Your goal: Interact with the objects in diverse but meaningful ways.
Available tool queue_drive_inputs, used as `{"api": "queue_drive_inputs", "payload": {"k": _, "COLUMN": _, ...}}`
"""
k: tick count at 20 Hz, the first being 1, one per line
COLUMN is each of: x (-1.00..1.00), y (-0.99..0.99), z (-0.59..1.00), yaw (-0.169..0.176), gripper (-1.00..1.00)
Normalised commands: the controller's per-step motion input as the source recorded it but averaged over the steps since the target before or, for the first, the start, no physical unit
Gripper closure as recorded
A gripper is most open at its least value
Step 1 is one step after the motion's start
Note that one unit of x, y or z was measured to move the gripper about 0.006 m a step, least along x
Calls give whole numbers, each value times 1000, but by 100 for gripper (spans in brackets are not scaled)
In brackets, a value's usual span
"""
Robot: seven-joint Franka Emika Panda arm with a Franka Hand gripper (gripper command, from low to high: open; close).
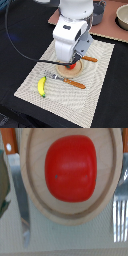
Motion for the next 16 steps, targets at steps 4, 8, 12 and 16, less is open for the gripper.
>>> {"api": "queue_drive_inputs", "payload": {"k": 4, "x": 105, "y": -166, "z": 5, "yaw": 231, "gripper": -100}}
{"api": "queue_drive_inputs", "payload": {"k": 8, "x": 134, "y": -156, "z": 0, "yaw": 210, "gripper": -100}}
{"api": "queue_drive_inputs", "payload": {"k": 12, "x": 124, "y": -116, "z": 0, "yaw": 140, "gripper": -100}}
{"api": "queue_drive_inputs", "payload": {"k": 16, "x": 34, "y": -74, "z": -11, "yaw": 58, "gripper": -100}}
